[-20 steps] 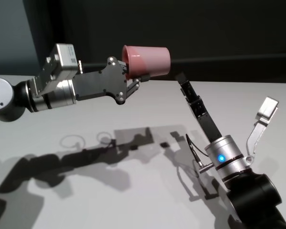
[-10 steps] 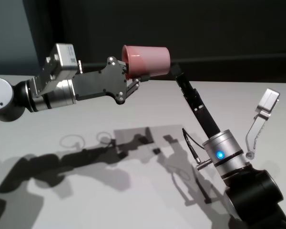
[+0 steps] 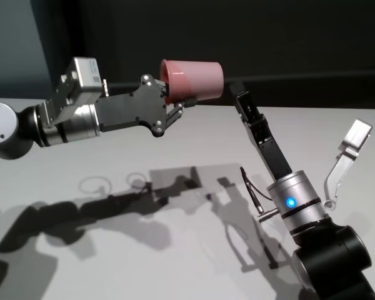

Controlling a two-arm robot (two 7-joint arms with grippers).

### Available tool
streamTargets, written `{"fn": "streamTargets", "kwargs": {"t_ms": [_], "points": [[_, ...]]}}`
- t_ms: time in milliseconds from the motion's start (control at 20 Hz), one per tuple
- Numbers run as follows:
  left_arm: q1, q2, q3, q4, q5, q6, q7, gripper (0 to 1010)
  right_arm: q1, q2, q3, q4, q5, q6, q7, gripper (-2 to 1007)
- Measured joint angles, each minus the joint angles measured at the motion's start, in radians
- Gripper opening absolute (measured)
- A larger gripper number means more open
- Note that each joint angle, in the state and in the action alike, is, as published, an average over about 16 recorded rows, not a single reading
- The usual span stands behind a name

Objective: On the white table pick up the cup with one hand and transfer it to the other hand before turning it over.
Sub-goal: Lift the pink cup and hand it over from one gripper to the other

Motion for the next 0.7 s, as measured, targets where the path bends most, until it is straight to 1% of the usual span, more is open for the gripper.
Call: {"fn": "streamTargets", "kwargs": {"t_ms": [150, 350, 500, 700], "points": [[0.0, 0.0, 0.0, 0.0, 0.0, 0.0, 0.0, 38, 0.001, -0.004, -0.002, 0.002, 0.018, 0.0, -0.008, 1000], [0.0, 0.0, 0.0, 0.0, 0.0, 0.0, 0.0, 38, 0.01, -0.01, -0.007, 0.015, 0.043, 0.002, -0.008, 1000], [0.0, 0.0, 0.0, 0.0, 0.0, 0.0, 0.0, 38, 0.021, -0.012, -0.015, 0.031, 0.057, 0.003, 0.002, 1000], [0.0, 0.0, 0.0, 0.0, 0.0, 0.0, 0.0, 38, 0.04, -0.011, -0.027, 0.056, 0.073, 0.005, 0.024, 1000]]}}
